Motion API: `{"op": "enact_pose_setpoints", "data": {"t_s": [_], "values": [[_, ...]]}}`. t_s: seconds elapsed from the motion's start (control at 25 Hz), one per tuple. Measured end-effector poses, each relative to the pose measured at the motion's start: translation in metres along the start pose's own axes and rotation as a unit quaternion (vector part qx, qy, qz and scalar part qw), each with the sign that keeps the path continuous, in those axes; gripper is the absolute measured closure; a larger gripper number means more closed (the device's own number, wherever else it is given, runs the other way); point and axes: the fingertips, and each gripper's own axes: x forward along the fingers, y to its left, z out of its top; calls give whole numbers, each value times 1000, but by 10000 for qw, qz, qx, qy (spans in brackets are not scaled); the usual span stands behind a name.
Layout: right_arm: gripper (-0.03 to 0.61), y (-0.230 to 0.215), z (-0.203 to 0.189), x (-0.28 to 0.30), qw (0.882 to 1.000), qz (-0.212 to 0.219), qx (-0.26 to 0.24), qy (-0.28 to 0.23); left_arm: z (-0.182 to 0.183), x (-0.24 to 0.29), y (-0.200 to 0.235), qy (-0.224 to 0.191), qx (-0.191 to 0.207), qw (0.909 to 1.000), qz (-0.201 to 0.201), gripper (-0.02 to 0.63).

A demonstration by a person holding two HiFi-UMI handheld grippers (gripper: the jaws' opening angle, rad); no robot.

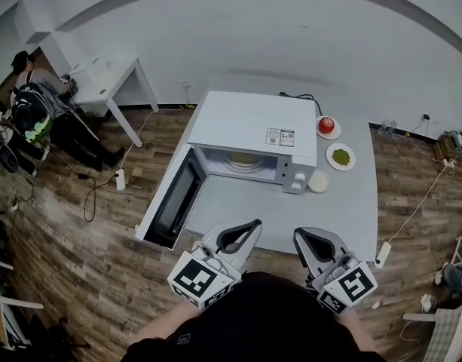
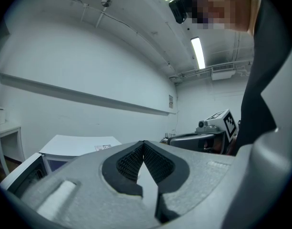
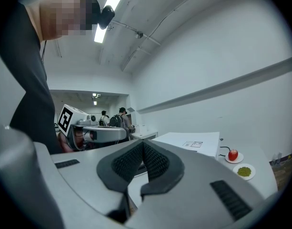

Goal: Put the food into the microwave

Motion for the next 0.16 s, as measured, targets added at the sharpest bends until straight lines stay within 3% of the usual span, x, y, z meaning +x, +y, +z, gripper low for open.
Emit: {"op": "enact_pose_setpoints", "data": {"t_s": [0.16], "values": [[566, 3, -6, -3, 10000, -30, 80, 30, -4, -2, -7, -25, 4, 10000, -82, 606]]}}
